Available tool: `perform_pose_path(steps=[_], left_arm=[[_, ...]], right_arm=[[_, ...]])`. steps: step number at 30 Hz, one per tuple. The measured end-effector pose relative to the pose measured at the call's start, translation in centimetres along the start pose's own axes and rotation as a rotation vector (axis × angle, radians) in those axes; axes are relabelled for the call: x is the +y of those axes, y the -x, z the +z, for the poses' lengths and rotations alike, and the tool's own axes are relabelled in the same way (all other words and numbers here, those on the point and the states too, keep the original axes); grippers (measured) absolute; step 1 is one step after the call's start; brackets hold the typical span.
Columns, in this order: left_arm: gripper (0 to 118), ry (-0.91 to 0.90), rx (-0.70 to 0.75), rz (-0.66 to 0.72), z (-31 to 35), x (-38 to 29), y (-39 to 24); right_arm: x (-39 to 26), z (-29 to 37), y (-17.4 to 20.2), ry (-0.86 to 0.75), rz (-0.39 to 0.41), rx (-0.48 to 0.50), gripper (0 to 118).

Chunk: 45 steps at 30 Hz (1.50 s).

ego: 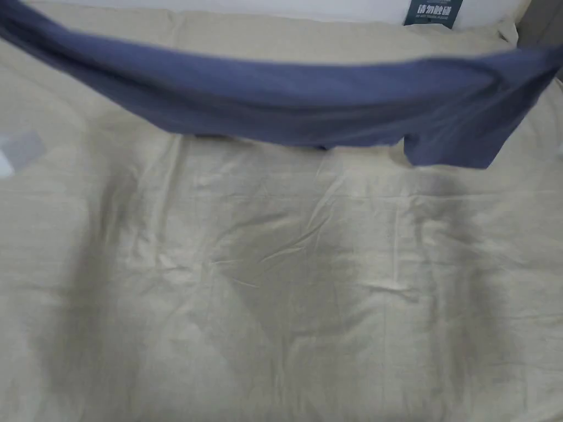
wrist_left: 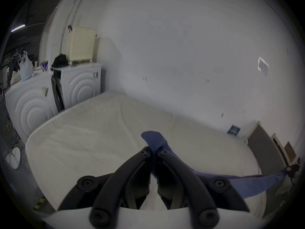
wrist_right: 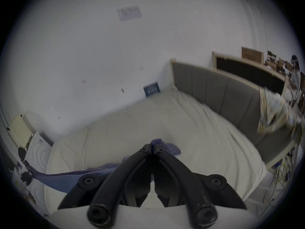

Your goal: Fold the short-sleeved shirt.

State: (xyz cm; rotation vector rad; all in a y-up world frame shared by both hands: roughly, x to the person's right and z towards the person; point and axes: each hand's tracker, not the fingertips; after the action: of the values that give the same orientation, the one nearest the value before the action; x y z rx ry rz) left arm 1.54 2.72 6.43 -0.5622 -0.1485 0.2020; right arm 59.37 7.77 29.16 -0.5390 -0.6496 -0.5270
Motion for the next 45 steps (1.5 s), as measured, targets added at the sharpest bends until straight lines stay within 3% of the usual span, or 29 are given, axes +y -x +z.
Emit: perform_pose_path(steps=[11,16,18,19,20,21,22,23,24,27,29,32,35,40,42,43,45], left_arm=[[6,0.327,0.103,0.021,4.1,-22.1,10.1],[7,0.356,0.138,0.086,6.4,-26.6,11.5],[14,0.353,0.154,0.09,6.7,-27.1,12.1],[19,0.353,0.165,0.088,7.0,-27.0,12.2],[39,0.345,0.189,0.08,7.3,-26.8,12.5],[67,0.337,0.195,0.079,7.6,-26.4,12.7],[98,0.311,0.203,0.081,7.8,-25.7,13.1],[108,0.253,0.198,0.09,8.4,-24.9,13.2],[108,0.2,0.184,0.095,9.1,-24.0,13.1],[109,0.021,0.123,0.053,11.5,-20.8,11.2],[109,-0.09,0.094,-0.039,12.8,-19.1,8.7],[111,-0.219,0.037,-0.152,14.9,-17.6,4.5],[111,-0.308,-0.056,-0.256,16.6,-17.5,0.7],[110,-0.429,-0.164,-0.402,18.6,-18.8,-4.1],[103,-0.415,-0.203,-0.418,19.1,-19.3,-5.1],[91,-0.418,-0.218,-0.421,19.3,-19.6,-5.3],[56,-0.422,-0.216,-0.431,19.6,-20.2,-5.9]], right_arm=[[-21.6,1.8,-13.4,0.263,-0.086,-0.062,1],[-27.8,3.7,-17.1,0.306,-0.119,-0.046,1],[-29.4,4.8,-17.6,0.311,-0.094,-0.046,1],[-29.8,5.0,-18.0,0.318,-0.074,-0.043,2],[-30.1,5.6,-18.1,0.309,-0.063,-0.043,7],[-30.3,6.1,-18.1,0.29,-0.03,-0.061,22],[-30.3,6.7,-18.1,0.267,0.004,-0.08,53],[-30.0,7.2,-18.1,0.236,0.019,-0.09,71],[-29.7,7.8,-18.0,0.201,0.066,-0.121,79],[-27.9,9.7,-17.0,0.087,0.158,-0.085,79],[-26.5,11.6,-14.9,-0.036,0.26,-0.052,79],[-25.1,14.2,-11.7,-0.23,0.352,0.007,79],[-24.4,16.3,-8.4,-0.362,0.364,0.066,79],[-24.8,17.8,-4.2,-0.407,0.36,0.123,78],[-25.3,18.1,-3.1,-0.417,0.358,0.137,76],[-25.7,18.3,-2.6,-0.427,0.362,0.159,67],[-26.4,18.7,-1.9,-0.439,0.373,0.175,37]])
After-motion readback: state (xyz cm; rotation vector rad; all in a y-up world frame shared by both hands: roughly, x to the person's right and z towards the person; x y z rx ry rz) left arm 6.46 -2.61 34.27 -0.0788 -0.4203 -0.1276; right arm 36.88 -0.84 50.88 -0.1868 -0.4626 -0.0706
